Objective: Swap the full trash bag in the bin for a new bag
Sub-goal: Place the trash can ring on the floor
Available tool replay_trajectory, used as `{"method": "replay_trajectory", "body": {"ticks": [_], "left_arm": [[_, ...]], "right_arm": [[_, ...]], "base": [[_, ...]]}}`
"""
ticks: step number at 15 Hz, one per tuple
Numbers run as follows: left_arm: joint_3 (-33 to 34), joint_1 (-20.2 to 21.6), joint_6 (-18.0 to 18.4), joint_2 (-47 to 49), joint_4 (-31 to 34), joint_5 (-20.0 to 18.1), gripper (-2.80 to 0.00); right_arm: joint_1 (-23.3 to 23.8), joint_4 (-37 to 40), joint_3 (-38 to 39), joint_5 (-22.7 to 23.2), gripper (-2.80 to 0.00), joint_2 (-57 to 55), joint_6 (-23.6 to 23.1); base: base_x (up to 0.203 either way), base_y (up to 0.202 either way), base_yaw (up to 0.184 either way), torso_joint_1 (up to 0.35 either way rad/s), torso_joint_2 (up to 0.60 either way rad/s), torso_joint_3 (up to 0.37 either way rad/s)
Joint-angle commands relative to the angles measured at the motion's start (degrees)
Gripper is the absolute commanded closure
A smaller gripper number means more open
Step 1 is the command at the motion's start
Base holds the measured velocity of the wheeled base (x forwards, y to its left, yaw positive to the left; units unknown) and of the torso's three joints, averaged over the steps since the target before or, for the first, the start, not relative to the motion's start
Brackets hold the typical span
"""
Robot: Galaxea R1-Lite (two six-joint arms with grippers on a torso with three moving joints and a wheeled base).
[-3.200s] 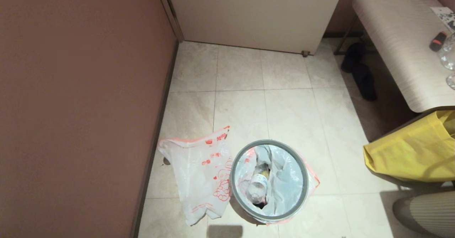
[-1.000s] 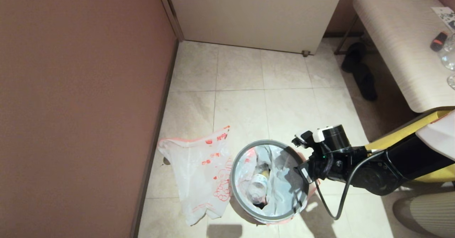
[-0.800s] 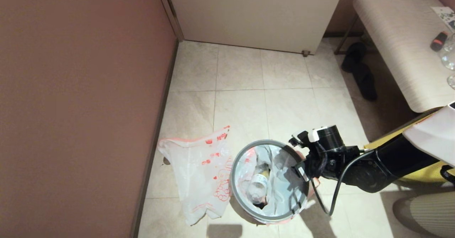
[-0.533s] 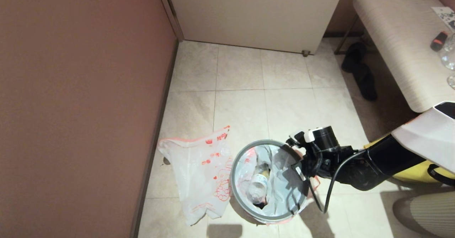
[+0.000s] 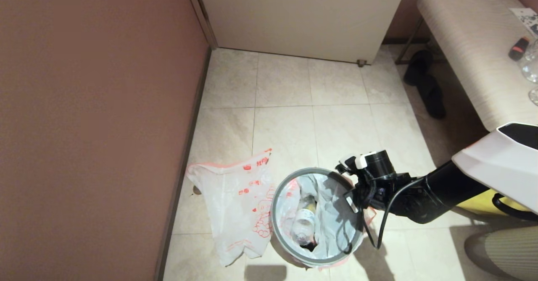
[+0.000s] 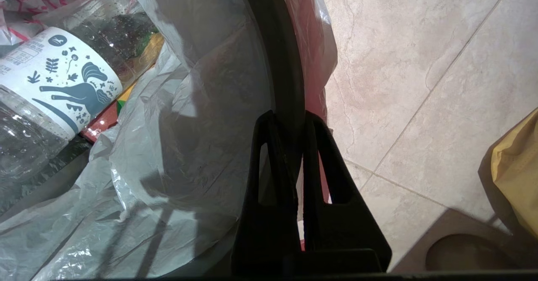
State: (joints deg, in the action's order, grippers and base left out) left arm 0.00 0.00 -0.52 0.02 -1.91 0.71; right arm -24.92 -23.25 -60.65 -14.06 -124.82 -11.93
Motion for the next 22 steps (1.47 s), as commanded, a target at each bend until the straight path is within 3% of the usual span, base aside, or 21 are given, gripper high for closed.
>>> {"method": "replay_trajectory", "body": {"ticks": [1, 10, 13, 19, 22], "left_arm": [[0.00, 0.00, -0.01, -0.02, -0.03, 0.07, 0.00], [0.00, 0.00, -0.01, -0.02, -0.03, 0.00, 0.00], [0.00, 0.00, -0.01, -0.02, -0.03, 0.00, 0.00], [0.00, 0.00, -0.01, -0.02, -0.03, 0.06, 0.00], [0.00, 0.00, -0.01, -0.02, -0.03, 0.00, 0.00]], "right_arm": [[-0.12, -0.08, 0.35, -0.17, 0.00, 2.14, -0.23], [-1.62, 0.56, 4.60, -0.10, 0.00, 12.83, 0.03], [-2.28, 4.14, 7.08, -0.03, 0.00, 20.69, 0.54], [-3.92, 19.96, 7.76, 0.36, 0.00, 39.47, 11.82], [-7.40, 22.89, 8.01, 0.76, 0.00, 40.73, 20.94]], "base": [[0.000, 0.000, 0.000, 0.000, 0.00, 0.000], [0.000, 0.000, 0.000, 0.000, 0.00, 0.000], [0.000, 0.000, 0.000, 0.000, 0.00, 0.000], [0.000, 0.000, 0.000, 0.000, 0.00, 0.000], [0.000, 0.000, 0.000, 0.000, 0.00, 0.000]]}}
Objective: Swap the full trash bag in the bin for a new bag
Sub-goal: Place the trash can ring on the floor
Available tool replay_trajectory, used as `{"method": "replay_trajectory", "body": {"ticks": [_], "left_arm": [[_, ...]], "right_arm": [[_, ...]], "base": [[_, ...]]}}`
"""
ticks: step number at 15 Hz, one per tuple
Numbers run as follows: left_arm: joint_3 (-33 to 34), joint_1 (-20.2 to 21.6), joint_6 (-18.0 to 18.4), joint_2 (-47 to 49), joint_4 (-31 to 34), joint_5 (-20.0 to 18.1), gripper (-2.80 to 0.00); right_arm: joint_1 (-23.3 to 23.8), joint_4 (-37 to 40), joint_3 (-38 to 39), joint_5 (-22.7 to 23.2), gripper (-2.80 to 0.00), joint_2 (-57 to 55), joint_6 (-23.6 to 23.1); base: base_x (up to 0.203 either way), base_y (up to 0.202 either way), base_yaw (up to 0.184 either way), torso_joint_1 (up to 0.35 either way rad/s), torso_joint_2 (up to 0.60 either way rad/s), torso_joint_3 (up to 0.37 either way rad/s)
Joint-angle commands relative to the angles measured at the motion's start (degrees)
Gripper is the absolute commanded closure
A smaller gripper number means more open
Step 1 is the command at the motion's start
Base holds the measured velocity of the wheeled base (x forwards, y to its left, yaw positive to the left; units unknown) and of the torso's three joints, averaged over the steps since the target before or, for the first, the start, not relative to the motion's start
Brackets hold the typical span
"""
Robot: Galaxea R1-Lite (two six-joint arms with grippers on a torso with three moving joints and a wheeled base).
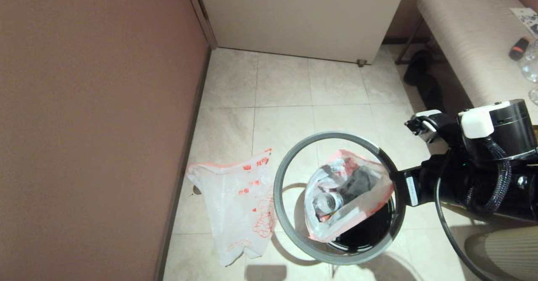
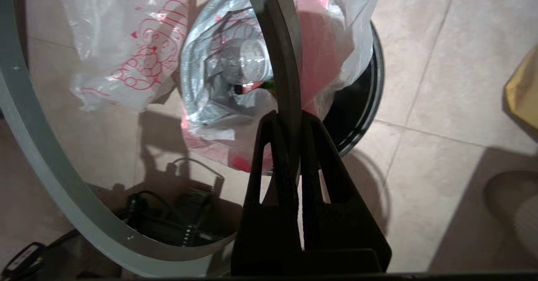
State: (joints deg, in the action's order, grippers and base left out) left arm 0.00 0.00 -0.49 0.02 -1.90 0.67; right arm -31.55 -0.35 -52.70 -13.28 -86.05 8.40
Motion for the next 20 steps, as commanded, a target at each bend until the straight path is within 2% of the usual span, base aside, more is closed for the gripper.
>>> {"method": "replay_trajectory", "body": {"ticks": [1, 7, 13, 20], "left_arm": [[0.00, 0.00, -0.04, -0.02, -0.04, 0.03, 0.00], [0.00, 0.00, -0.04, -0.02, -0.04, 0.11, 0.00], [0.00, 0.00, -0.04, -0.02, -0.04, 0.09, 0.00], [0.00, 0.00, -0.04, -0.02, -0.04, 0.12, 0.00]], "right_arm": [[-1.56, 0.02, 0.27, -0.06, 0.00, 0.69, 1.63], [-1.21, -0.53, 0.48, -0.31, 0.00, -2.81, 2.37], [8.31, -1.64, 1.20, -0.94, 0.00, -8.98, 1.86], [16.92, -20.31, 4.83, 1.65, 0.00, -26.30, -1.18]], "base": [[0.000, 0.000, 0.000, 0.000, 0.00, 0.000], [0.000, 0.000, 0.000, 0.000, 0.00, 0.000], [0.000, 0.000, 0.000, 0.000, 0.00, 0.000], [0.000, 0.000, 0.000, 0.000, 0.00, 0.000]]}}
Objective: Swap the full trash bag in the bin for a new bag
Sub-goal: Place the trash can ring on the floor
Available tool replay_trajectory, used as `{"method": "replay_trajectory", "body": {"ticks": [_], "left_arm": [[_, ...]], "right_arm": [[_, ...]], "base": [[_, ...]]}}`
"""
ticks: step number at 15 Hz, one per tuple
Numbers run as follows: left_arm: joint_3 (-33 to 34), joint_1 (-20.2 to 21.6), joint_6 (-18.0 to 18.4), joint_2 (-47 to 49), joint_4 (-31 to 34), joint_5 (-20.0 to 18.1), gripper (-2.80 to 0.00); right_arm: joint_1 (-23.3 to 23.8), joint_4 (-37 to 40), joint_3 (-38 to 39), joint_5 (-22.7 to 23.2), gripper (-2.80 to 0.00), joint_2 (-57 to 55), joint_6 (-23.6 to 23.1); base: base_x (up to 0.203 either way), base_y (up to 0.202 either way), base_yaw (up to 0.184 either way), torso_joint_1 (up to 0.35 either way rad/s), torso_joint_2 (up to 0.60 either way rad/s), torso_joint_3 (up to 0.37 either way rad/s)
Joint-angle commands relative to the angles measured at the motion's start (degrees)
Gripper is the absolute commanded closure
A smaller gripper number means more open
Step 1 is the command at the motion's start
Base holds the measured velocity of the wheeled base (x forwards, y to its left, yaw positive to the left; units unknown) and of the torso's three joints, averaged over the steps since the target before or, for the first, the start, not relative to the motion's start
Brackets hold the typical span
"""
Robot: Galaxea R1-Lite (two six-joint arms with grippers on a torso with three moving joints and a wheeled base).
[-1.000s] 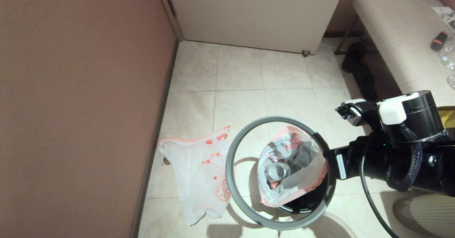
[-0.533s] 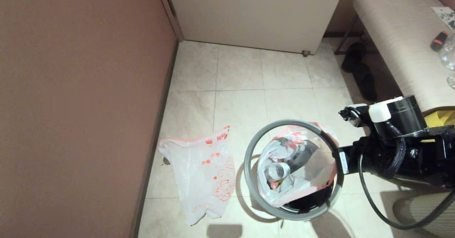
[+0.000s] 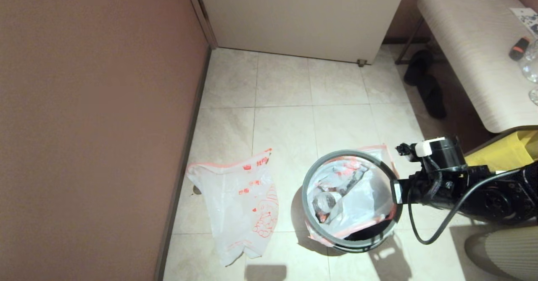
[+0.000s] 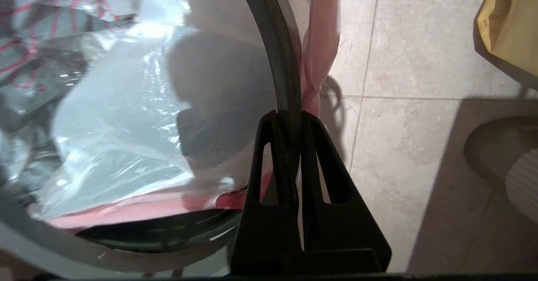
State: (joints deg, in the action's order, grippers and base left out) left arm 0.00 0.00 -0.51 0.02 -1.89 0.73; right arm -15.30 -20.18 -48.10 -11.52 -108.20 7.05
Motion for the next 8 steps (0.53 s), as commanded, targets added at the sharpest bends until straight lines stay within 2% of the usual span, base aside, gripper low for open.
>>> {"method": "replay_trajectory", "body": {"ticks": [1, 4, 5, 8], "left_arm": [[0.00, 0.00, -0.02, -0.02, -0.04, 0.00, 0.00], [0.00, 0.00, -0.02, -0.02, -0.04, -0.03, 0.00], [0.00, 0.00, -0.02, -0.02, -0.04, 0.06, 0.00], [0.00, 0.00, -0.02, -0.02, -0.04, 0.04, 0.00]], "right_arm": [[1.59, -2.19, 0.32, -0.04, 0.00, -6.10, -0.33], [2.83, -7.07, 0.37, -0.03, 0.00, -10.03, -1.80], [3.24, -7.50, 0.34, -0.07, -2.80, -11.04, -1.99], [3.70, -7.68, 0.69, -0.14, -2.80, -10.23, -1.91]], "base": [[0.000, 0.000, 0.000, 0.000, 0.00, 0.000], [0.000, 0.000, 0.000, 0.000, 0.00, 0.000], [0.000, 0.000, 0.000, 0.000, 0.00, 0.000], [0.000, 0.000, 0.000, 0.000, 0.00, 0.000]]}}
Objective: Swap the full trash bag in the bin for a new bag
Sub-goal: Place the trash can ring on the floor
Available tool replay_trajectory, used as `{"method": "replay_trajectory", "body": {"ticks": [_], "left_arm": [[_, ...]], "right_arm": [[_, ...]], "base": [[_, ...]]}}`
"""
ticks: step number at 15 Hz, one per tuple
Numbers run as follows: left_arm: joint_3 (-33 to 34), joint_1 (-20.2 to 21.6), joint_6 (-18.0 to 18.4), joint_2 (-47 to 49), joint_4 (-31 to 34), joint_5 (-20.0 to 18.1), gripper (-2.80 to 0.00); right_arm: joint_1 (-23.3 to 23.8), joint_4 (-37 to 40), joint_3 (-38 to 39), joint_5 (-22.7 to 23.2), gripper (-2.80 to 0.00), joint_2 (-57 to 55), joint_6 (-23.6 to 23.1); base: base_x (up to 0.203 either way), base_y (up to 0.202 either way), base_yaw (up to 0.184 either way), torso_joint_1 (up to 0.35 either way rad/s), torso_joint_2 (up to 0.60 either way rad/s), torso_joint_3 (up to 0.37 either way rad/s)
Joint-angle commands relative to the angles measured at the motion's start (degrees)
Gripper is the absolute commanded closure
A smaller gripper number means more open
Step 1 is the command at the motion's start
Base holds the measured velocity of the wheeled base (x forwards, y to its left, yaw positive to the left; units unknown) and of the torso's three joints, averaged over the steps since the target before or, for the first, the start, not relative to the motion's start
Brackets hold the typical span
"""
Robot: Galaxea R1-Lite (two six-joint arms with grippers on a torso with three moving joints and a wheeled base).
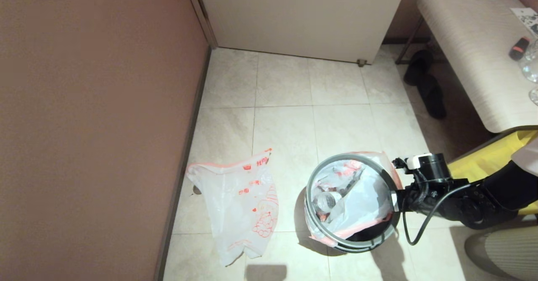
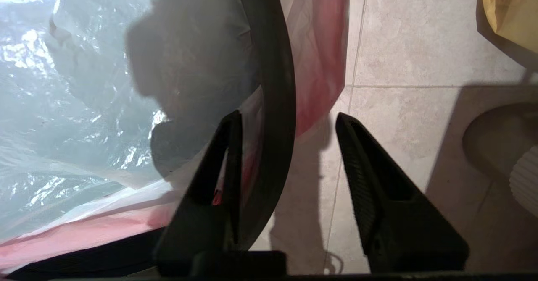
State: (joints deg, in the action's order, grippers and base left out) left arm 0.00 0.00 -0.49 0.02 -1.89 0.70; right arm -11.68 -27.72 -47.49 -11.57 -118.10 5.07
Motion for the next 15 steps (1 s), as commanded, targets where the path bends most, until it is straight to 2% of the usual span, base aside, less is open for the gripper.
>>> {"method": "replay_trajectory", "body": {"ticks": [1, 5, 10, 15], "left_arm": [[0.00, 0.00, -0.04, -0.02, -0.04, 0.00, 0.00], [0.00, 0.00, -0.04, -0.02, -0.04, 0.09, 0.00], [0.00, 0.00, -0.04, -0.02, -0.04, 0.09, 0.00], [0.00, 0.00, -0.04, -0.02, -0.04, 0.09, 0.00]], "right_arm": [[0.01, -0.14, 0.63, -0.11, -2.80, 0.96, -0.01], [-0.19, -0.14, 1.00, -0.21, -2.80, 4.87, -2.08], [-1.49, -0.14, 1.97, -0.30, -2.80, 4.37, -1.58], [-5.22, -0.10, 1.97, -0.47, -2.80, 4.07, 0.11]], "base": [[0.000, 0.000, 0.000, 0.000, 0.00, 0.000], [0.000, 0.000, 0.000, 0.000, 0.00, 0.000], [0.000, 0.000, 0.000, 0.000, 0.00, 0.000], [0.000, 0.000, 0.000, 0.000, 0.00, 0.000]]}}
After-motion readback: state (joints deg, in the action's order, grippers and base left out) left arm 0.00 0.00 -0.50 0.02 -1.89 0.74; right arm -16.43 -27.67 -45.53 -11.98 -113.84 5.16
